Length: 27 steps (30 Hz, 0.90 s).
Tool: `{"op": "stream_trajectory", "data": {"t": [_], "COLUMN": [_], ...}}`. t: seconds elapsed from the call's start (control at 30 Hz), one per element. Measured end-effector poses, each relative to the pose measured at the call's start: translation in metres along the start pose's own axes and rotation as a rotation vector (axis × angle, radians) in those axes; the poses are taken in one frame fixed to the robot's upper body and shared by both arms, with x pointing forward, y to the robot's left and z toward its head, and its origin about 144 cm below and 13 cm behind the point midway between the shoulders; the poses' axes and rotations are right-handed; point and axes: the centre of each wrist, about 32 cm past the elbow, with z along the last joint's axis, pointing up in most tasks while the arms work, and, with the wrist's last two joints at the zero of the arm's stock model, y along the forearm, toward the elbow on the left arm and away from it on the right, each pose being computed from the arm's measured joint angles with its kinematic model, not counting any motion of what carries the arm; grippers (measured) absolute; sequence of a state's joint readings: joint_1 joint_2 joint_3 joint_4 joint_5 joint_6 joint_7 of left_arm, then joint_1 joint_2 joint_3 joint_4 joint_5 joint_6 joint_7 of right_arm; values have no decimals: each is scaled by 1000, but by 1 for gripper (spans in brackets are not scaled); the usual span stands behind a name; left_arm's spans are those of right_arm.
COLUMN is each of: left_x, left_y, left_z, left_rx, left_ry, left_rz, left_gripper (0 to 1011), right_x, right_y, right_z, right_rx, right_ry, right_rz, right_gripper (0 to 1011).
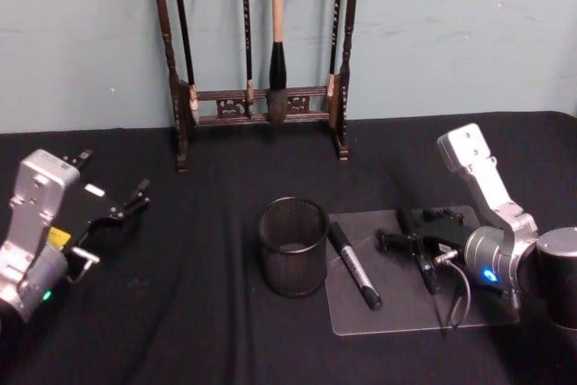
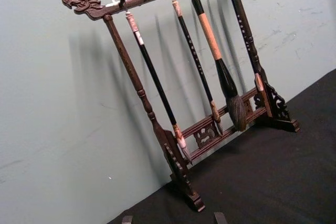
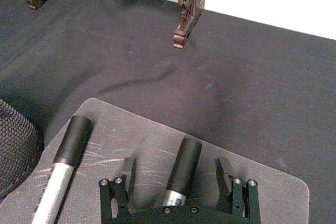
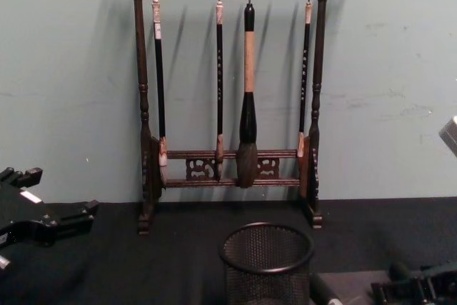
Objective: Pick up the water-based marker from the table and place it into the pen holder.
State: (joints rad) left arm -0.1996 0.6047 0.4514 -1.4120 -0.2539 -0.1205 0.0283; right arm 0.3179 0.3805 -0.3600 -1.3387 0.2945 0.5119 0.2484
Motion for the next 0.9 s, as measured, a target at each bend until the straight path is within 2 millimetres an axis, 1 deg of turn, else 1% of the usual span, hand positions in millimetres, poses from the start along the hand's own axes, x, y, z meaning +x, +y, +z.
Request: {"op": "stream_trajectory", "data": {"t": [0.5,0.63,0.67,0.7,0.77,0.8,0.87,0.9], "left_x": [0,0,0,0,0,0,0,0], "left_y": [0,0,0,0,0,0,0,0], "left_z": [0,0,0,0,0,0,0,0], "left_rx": [0,0,0,0,0,0,0,0], "left_ry": [0,0,0,0,0,0,0,0], "left_rz": [0,0,0,0,0,0,0,0], "left_gripper": [1001,1001,1001,1001,1001,1001,1001,1001], "right_x": [0,0,0,0,0,0,0,0], "right_y": [0,0,0,0,0,0,0,0], "right_z": [0,1,1,1,1,1,1,1], "right_rx": [3,3,3,3,3,3,3,3], "right_ry": [2,3,3,3,3,3,3,3], "right_rz": [2,2,2,2,2,2,2,2], "right_gripper": [1003,946,925,882,842,842,705,678]}}
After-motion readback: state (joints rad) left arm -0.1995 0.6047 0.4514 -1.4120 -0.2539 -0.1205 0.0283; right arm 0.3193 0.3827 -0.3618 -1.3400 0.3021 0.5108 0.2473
